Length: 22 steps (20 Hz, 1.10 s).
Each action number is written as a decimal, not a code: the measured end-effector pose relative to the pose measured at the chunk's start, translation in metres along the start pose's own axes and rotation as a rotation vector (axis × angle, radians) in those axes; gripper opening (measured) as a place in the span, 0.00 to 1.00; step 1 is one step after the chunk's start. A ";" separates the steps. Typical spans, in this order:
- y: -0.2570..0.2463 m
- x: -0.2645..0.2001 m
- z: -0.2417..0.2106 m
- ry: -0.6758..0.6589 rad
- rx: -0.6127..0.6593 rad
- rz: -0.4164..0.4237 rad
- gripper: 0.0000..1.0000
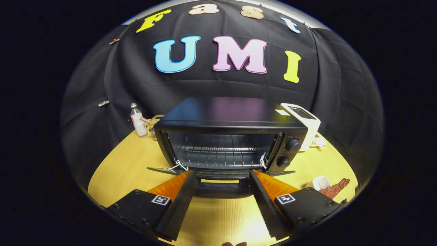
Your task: Open the toaster oven, put the food inside, and close the toaster oven door.
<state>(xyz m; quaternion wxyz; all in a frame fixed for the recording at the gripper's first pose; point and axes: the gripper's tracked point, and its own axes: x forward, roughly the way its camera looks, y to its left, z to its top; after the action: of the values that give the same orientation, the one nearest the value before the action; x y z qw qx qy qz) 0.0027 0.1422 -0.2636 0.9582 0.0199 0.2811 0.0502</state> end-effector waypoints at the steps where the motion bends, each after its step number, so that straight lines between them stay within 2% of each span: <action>1: 0.001 -0.002 -0.005 0.008 -0.008 0.002 0.96; 6: 0.001 -0.008 -0.031 0.071 -0.039 0.001 0.96; 13: -0.004 -0.010 -0.097 0.239 -0.093 0.013 0.98; 18: -0.012 -0.013 -0.099 0.251 -0.068 0.015 0.98; 22: -0.019 -0.022 -0.079 0.208 -0.074 0.048 0.98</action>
<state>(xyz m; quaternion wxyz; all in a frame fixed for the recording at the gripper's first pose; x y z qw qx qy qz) -0.0574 0.1222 -0.3195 0.9223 -0.0142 0.3766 0.0856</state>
